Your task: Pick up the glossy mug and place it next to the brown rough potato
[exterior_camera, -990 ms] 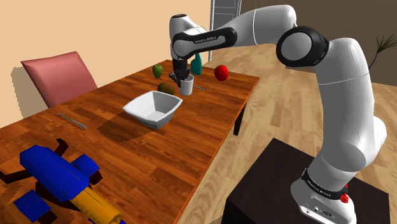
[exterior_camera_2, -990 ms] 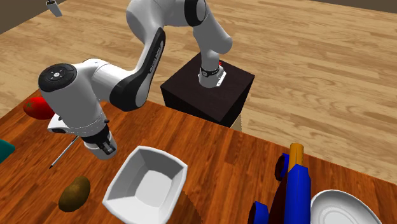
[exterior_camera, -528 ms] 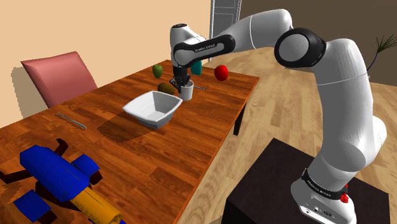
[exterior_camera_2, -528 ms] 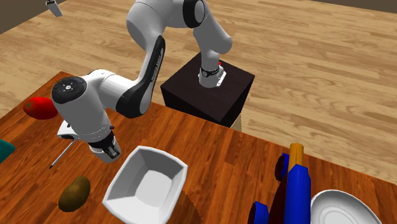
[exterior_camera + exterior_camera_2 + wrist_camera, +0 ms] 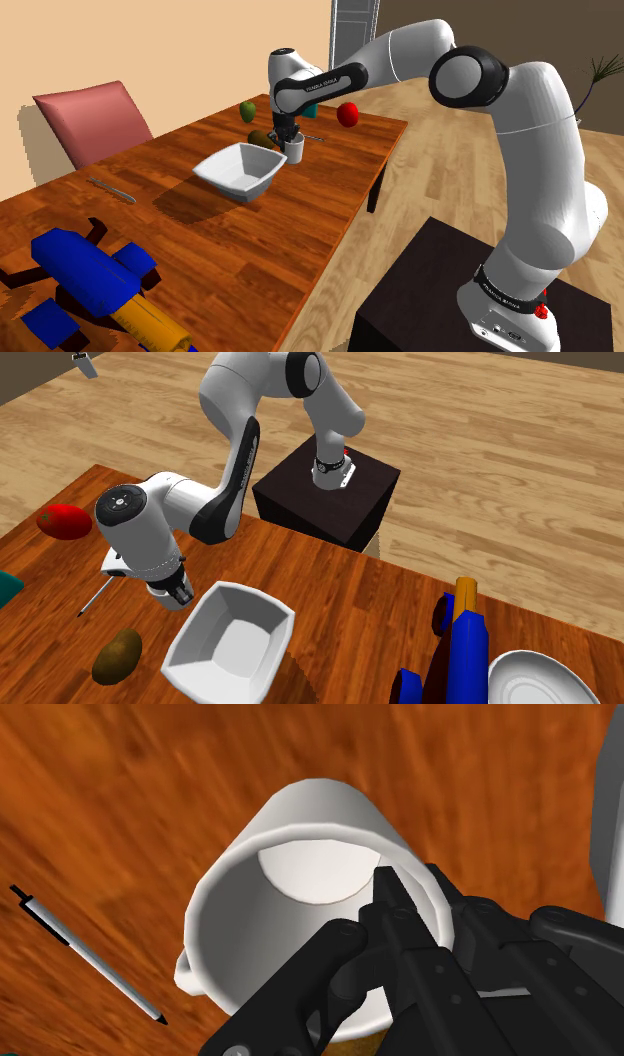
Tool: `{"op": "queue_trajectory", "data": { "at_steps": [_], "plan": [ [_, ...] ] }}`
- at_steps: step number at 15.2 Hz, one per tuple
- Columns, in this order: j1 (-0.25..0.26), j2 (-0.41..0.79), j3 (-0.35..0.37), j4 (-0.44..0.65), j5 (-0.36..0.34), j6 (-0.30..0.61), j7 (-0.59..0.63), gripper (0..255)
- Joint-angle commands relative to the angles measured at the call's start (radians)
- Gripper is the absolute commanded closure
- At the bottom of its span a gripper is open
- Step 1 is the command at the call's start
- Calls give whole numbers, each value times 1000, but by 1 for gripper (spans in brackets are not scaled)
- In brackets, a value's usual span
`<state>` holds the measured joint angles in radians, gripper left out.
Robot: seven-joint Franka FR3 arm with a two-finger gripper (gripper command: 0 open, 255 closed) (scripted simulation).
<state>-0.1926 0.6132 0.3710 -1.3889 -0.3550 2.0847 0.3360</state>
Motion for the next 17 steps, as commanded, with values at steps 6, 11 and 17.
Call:
{"op": "queue_trajectory", "data": {
  "at_steps": [6,11,17],
  "plan": [
    [0,0,0,0,0,1,0,0],
    [-1,-16,4,7,6,-22,-4,0],
    [-1,-56,15,37,23,-89,-14,0]
  ]
}}
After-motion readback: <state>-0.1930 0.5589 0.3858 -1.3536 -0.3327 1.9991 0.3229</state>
